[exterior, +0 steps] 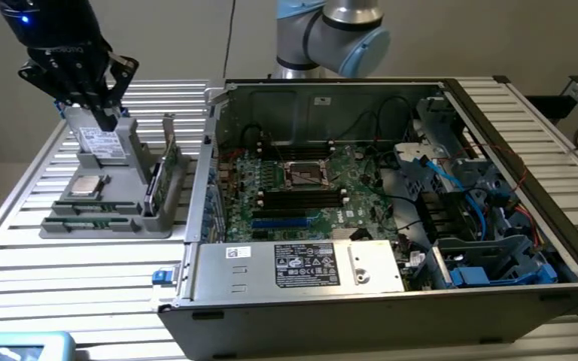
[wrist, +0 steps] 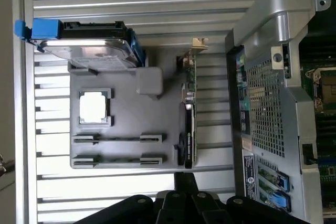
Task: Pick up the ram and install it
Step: 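Reach for the ram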
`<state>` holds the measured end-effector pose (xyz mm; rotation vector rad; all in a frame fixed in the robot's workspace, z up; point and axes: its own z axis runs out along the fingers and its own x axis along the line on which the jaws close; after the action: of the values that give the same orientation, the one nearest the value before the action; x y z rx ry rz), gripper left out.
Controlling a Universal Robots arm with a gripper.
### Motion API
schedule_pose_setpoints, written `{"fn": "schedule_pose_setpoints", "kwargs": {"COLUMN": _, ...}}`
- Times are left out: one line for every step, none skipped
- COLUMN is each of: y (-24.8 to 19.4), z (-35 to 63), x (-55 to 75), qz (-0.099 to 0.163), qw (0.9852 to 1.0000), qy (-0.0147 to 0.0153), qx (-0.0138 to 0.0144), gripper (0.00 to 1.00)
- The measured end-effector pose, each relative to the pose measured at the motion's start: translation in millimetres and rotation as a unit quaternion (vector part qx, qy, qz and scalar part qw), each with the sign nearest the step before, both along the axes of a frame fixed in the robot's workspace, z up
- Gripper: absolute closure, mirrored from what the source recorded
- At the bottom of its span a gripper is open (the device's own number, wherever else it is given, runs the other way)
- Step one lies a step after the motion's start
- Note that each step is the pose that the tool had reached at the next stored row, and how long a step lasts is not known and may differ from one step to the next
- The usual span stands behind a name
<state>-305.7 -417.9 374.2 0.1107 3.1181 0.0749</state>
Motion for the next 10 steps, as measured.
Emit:
{"fn": "schedule_pose_setpoints", "kwargs": {"y": -0.2, "z": -1.5, "x": -4.3, "qz": 0.000, "qw": 1.0000, "qy": 0.0000, "qx": 0.0000, "gripper": 0.89}}
{"fn": "schedule_pose_setpoints", "kwargs": {"y": -0.5, "z": -3.2, "x": -8.6, "qz": 0.000, "qw": 1.0000, "qy": -0.0001, "qx": 0.0001, "gripper": 0.89}}
{"fn": "schedule_pose_setpoints", "kwargs": {"y": -0.8, "z": -4.8, "x": -13.0, "qz": 0.000, "qw": 1.0000, "qy": 0.0000, "qx": 0.0000, "gripper": 0.89}}
{"fn": "schedule_pose_setpoints", "kwargs": {"y": -1.2, "z": -6.4, "x": -17.2, "qz": 0.000, "qw": 1.0000, "qy": 0.0000, "qx": 0.0000, "gripper": 0.89}}
{"fn": "schedule_pose_setpoints", "kwargs": {"y": -1.7, "z": -7.9, "x": -21.1, "qz": 0.000, "qw": 1.0000, "qy": 0.0000, "qx": 0.0000, "gripper": 0.89}}
{"fn": "schedule_pose_setpoints", "kwargs": {"y": -2.3, "z": -9.2, "x": -24.2, "qz": 0.000, "qw": 1.0000, "qy": 0.0000, "qx": 0.0000, "gripper": 0.89}}
{"fn": "schedule_pose_setpoints", "kwargs": {"y": -3.2, "z": -10.6, "x": -26.5, "qz": 0.000, "qw": 1.0000, "qy": 0.0000, "qx": 0.0000, "gripper": 0.89}}
{"fn": "schedule_pose_setpoints", "kwargs": {"y": -4.3, "z": -11.9, "x": -27.9, "qz": 0.000, "qw": 1.0000, "qy": 0.0002, "qx": 0.0000, "gripper": 0.89}}
{"fn": "schedule_pose_setpoints", "kwargs": {"y": -5.4, "z": -13.3, "x": -29.1, "qz": 0.000, "qw": 1.0000, "qy": 0.0003, "qx": 0.0000, "gripper": 0.89}}
{"fn": "schedule_pose_setpoints", "kwargs": {"y": -6.5, "z": -14.9, "x": -30.3, "qz": 0.000, "qw": 1.0000, "qy": 0.0005, "qx": 0.0000, "gripper": 0.89}}
